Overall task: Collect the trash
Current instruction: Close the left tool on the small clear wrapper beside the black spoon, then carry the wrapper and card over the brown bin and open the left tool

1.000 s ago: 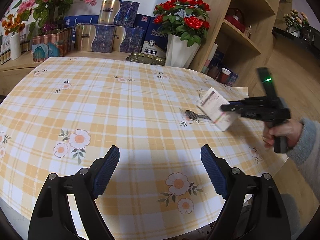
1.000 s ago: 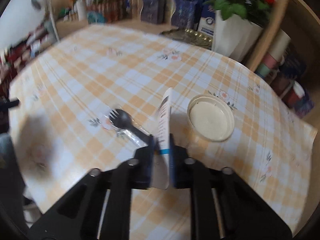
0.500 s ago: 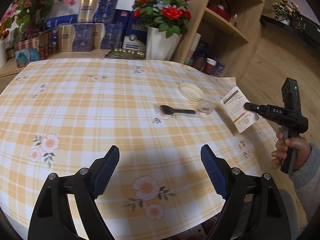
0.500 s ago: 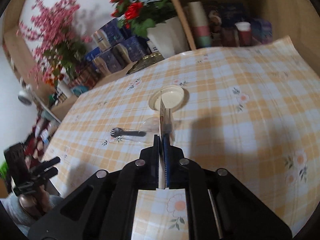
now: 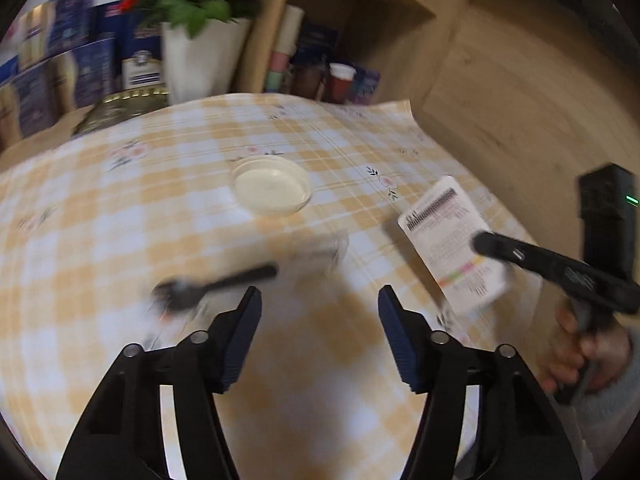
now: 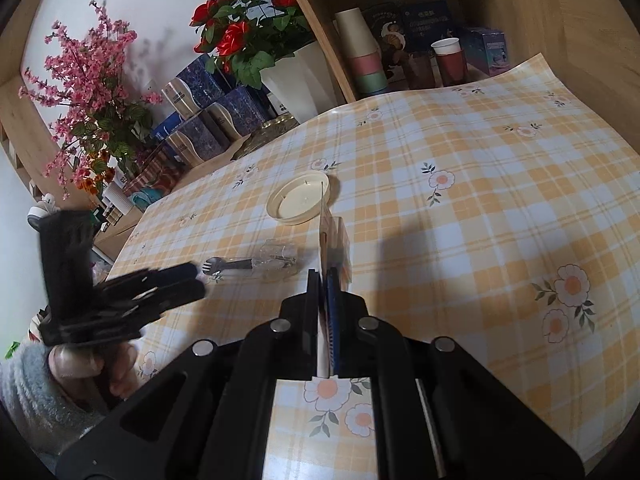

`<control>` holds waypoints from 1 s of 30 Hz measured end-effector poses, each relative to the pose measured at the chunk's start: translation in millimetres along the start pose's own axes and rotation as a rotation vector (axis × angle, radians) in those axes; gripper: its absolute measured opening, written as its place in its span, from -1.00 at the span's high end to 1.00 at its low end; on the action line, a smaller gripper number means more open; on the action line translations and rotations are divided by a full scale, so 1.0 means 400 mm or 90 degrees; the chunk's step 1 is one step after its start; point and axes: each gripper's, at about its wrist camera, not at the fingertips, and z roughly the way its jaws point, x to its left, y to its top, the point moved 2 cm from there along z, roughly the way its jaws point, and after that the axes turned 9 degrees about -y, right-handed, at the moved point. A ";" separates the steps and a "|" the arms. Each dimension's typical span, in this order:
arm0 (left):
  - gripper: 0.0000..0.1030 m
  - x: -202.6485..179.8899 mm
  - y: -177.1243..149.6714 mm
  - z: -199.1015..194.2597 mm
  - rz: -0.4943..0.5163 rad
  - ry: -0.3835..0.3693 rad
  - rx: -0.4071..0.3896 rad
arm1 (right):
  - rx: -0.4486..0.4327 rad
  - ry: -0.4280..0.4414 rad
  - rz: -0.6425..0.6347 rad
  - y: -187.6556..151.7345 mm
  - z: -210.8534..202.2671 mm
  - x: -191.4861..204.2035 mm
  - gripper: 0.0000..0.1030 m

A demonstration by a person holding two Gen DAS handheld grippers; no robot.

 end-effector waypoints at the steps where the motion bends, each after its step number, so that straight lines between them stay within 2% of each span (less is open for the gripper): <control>1: -0.08 -0.004 0.021 0.035 0.007 0.004 0.012 | -0.003 -0.001 0.000 0.000 -0.003 -0.001 0.84; 8: 0.01 -0.026 0.077 0.181 0.086 0.072 0.073 | -0.016 0.004 0.015 -0.002 -0.023 -0.019 0.84; 10: 0.26 -0.020 0.077 0.211 0.096 0.095 0.093 | -0.017 0.004 0.016 -0.003 -0.025 -0.020 0.84; 12: 0.41 -0.021 0.077 0.211 0.102 0.100 0.092 | -0.019 0.002 0.015 -0.006 -0.030 -0.019 0.84; 13: 0.55 -0.023 0.077 0.201 0.096 0.097 0.089 | -0.020 0.001 0.014 -0.008 -0.033 -0.018 0.84; 16: 0.61 -0.034 0.066 0.153 0.081 0.073 0.071 | -0.023 0.005 0.013 -0.015 -0.048 -0.009 0.84; 24: 0.66 -0.076 -0.009 -0.054 0.052 0.026 0.025 | -0.021 0.031 0.016 -0.063 -0.102 0.058 0.84; 30: 0.66 -0.108 -0.131 -0.238 0.012 0.000 0.000 | -0.011 0.050 -0.001 -0.120 -0.156 0.134 0.84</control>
